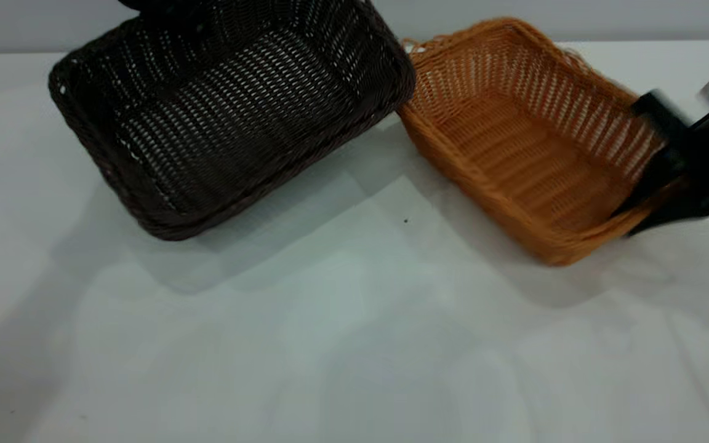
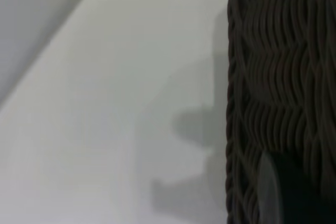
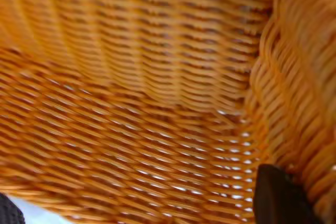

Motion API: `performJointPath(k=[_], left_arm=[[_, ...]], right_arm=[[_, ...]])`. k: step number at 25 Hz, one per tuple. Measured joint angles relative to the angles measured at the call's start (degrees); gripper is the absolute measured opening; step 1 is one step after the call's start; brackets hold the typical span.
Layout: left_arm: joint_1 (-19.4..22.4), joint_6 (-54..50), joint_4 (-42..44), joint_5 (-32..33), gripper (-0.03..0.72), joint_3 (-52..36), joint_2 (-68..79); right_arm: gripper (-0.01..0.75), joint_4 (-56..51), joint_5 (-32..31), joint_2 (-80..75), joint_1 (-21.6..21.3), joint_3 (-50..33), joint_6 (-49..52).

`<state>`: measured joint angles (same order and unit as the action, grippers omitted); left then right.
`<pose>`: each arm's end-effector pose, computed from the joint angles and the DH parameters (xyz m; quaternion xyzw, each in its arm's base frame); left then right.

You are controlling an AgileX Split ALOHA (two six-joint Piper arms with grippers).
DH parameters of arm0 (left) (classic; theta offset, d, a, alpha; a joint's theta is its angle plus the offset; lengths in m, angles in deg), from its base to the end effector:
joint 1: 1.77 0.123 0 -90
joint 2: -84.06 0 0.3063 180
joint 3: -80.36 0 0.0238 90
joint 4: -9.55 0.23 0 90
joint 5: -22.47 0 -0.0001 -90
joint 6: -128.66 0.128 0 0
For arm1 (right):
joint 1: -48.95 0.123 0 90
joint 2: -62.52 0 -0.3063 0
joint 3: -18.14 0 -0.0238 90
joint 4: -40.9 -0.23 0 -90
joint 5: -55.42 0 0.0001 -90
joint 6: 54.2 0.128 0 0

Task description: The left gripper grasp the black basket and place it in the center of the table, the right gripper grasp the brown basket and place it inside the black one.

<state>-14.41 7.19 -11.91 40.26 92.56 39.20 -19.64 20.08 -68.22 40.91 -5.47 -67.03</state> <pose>0.4901 -0.1246 0.1371 0.4182 0.8386 0.0245 0.3481 0.3390 0.0173 0.0482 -0.3980 -0.8780 -0.2648 0.0254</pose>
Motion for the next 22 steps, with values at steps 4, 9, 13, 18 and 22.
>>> performJointPath(k=[4,9,13,18,22], left_arm=[[-1.4,13.75,-0.43,5.3,0.076,0.0,0.0],[-6.87,26.58,-2.26,11.31,0.076,0.0,0.05],[-12.1,31.15,-4.7,11.2,0.076,0.0,0.41],[-16.09,30.79,-4.9,11.08,0.084,0.21,2.56],[-16.69,28.38,-5.17,10.27,0.174,0.26,2.91]], right_arm=[[0.067,5.54,-7.11,2.53,-8.19,7.19,-2.78],[0.067,7.12,-14.05,5.44,-13.34,16.48,-6.79],[0.067,7.25,-19.38,5.83,-13.61,21.57,-8.07],[0.067,8.37,-22.4,5.83,-13.63,24.7,-9.57],[0.067,8.41,-24.62,5.83,-13.63,25.21,-10.92]])
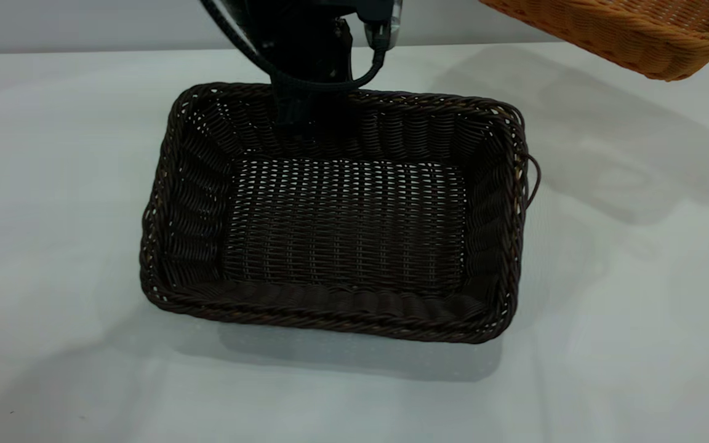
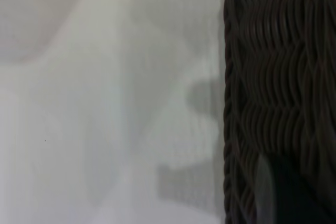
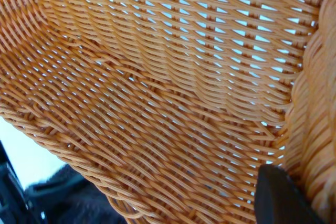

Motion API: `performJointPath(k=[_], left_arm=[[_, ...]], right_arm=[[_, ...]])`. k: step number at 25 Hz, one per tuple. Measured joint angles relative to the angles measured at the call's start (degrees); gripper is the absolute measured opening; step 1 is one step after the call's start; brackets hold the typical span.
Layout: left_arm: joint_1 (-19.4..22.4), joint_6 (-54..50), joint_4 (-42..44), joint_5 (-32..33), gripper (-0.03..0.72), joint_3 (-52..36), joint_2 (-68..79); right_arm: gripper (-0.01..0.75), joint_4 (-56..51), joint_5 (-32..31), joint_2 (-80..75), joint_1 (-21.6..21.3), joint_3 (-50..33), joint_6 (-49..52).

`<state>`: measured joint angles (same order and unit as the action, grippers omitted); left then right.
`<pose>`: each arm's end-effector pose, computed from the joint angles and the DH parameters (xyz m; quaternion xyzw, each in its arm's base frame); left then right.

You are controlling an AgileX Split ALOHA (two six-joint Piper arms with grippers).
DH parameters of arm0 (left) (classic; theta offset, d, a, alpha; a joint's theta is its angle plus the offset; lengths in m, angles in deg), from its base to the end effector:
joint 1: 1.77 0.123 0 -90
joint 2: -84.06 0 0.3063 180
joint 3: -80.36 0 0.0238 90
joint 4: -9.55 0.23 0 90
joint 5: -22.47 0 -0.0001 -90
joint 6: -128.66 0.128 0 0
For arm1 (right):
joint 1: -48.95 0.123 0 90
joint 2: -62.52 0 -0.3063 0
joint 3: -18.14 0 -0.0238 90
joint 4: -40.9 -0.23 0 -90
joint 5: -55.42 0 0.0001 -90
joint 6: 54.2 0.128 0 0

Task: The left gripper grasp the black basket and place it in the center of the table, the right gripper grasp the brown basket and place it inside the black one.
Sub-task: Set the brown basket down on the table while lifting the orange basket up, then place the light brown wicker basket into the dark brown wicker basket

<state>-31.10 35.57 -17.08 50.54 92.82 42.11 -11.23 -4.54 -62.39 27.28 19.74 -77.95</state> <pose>0.4132 -0.2632 0.1037 0.7131 0.6475 -0.0263 0.2674 0.4010 -0.0652 0.1757 0.2144 0.9020 0.3548 0.1207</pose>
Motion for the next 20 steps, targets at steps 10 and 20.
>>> performJointPath(k=[10,20], left_arm=[[1.32,-12.72,-0.22,-8.96,0.531,0.08,-1.86],[20.54,-29.85,-0.42,-1.62,0.542,0.08,-11.05]], right_arm=[[0.067,0.34,-6.55,0.0,0.43,0.18,-1.4],[0.067,3.1,-7.11,0.0,17.18,0.18,-0.64]])
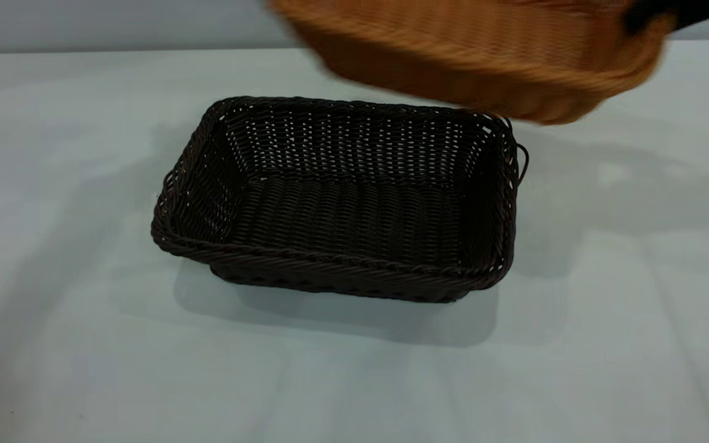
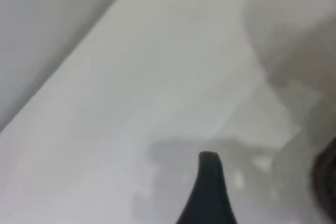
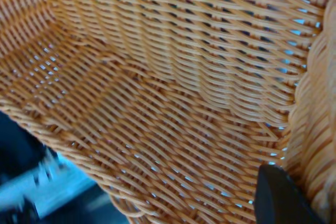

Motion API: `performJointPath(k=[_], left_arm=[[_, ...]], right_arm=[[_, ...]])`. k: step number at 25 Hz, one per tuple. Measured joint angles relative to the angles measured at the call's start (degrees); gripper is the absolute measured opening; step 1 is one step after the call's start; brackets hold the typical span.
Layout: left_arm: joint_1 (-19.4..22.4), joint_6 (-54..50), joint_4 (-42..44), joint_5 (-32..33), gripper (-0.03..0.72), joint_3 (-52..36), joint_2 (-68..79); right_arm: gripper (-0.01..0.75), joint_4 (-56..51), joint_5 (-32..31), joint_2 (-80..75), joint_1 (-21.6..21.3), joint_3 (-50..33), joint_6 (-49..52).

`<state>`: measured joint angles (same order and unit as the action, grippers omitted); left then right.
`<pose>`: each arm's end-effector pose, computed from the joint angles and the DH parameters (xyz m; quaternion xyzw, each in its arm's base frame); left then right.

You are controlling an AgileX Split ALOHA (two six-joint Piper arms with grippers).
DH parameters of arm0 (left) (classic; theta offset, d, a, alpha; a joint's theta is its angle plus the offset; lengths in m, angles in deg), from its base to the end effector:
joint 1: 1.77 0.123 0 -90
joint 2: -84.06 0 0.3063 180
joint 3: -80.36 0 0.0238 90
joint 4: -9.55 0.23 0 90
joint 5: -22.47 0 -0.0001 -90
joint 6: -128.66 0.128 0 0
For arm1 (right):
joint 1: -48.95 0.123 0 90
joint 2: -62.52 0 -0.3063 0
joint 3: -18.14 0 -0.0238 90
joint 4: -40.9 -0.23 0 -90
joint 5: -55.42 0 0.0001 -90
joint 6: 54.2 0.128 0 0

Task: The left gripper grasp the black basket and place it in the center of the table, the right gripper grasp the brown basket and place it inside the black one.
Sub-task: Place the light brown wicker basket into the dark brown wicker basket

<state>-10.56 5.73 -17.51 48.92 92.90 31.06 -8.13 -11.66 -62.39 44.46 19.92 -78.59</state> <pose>0.4771 -0.1001 0.2003 0.3617 0.8574 -0.0205 0.3656 0.3861 0.0590 0.1765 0.0354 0.9263 0.3749 0.0129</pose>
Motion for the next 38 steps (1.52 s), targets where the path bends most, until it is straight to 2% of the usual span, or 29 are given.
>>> performJointPath(k=[5,8,11,21,28,31,38], left_arm=[[6.05,-3.6,-0.55,0.25,0.542,0.0,-0.34],[7.43,-4.03,-1.56,0.43,0.542,0.0,-0.34],[7.59,-4.2,-2.21,0.65,0.542,0.0,-0.34],[7.59,-4.25,-2.48,0.94,0.542,0.0,-0.34],[7.59,-4.25,-2.53,1.0,0.542,0.0,-0.34],[7.59,-4.25,-2.53,1.0,0.542,0.0,-0.34],[7.59,-4.24,-2.53,1.0,0.542,0.0,-0.34]], right_arm=[[0.067,1.83,-0.16,0.0,8.25,0.0,3.48],[0.067,3.99,-0.18,0.0,12.58,-0.05,4.88],[0.067,4.95,0.18,0.0,15.15,-0.23,6.38],[0.067,6.36,5.0,-3.43,15.92,-0.3,10.98],[0.091,8.5,4.86,-5.6,15.92,-0.35,15.3],[0.166,10.43,3.47,-5.98,15.92,-0.35,17.11],[0.499,10.75,2.67,-6.03,15.92,-0.35,13.33]])
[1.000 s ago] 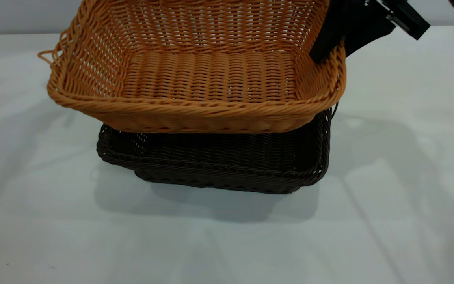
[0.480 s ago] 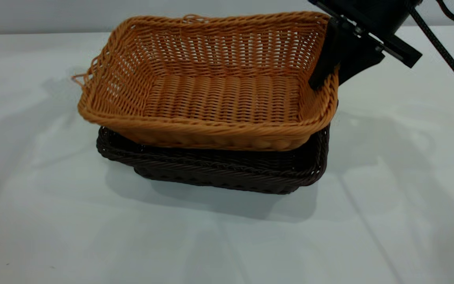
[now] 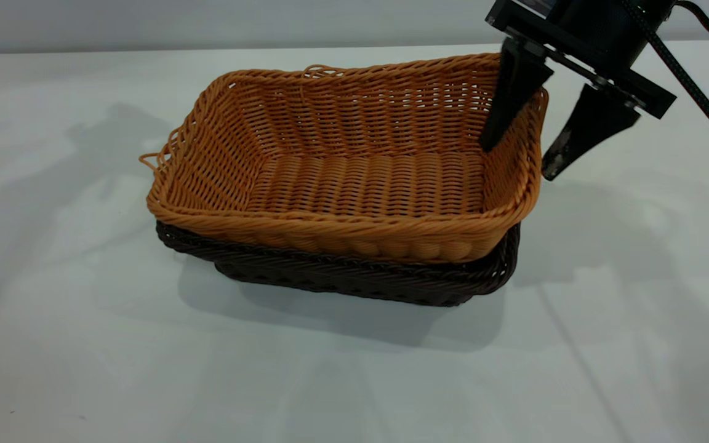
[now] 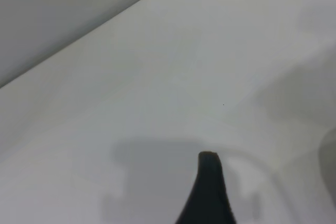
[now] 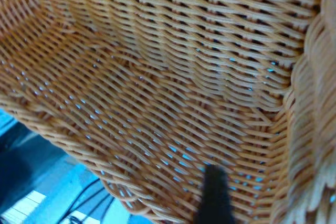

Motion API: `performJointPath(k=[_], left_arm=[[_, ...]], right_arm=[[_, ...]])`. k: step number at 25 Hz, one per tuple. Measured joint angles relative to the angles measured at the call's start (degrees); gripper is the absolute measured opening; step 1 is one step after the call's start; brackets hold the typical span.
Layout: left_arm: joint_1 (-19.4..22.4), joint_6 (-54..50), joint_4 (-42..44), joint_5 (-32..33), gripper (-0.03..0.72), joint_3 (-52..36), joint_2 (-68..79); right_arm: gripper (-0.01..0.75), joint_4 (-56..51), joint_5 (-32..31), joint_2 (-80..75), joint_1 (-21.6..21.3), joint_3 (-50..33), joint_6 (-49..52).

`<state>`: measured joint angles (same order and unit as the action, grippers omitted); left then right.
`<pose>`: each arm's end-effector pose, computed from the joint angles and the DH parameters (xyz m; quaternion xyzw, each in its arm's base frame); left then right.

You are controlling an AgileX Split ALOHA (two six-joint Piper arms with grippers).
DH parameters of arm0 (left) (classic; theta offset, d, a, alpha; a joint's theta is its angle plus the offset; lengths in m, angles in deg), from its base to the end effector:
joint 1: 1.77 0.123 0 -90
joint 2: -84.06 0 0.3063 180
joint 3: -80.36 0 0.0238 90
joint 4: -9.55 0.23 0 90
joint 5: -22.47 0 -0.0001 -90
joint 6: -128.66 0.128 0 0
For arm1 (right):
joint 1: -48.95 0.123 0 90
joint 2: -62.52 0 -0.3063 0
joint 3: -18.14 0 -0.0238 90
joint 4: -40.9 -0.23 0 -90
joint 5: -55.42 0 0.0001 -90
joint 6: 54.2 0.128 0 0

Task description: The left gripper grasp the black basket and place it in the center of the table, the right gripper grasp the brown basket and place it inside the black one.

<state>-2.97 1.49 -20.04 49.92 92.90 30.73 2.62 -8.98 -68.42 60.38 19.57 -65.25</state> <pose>0.4845 -0.0393 0.2031 0.2586 0.8930 -0.0287 0.3673 0.3565 0.1451 0.1213 0.0097 -0.9542 -0.2760 0.1153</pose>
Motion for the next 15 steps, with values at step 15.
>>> performJointPath(k=[15], left_arm=[[0.0,-6.71,0.38,13.28,0.542,-0.05,-23.98]], right_arm=[[0.582,12.41,-2.39,31.77,0.0,9.52,1.2]])
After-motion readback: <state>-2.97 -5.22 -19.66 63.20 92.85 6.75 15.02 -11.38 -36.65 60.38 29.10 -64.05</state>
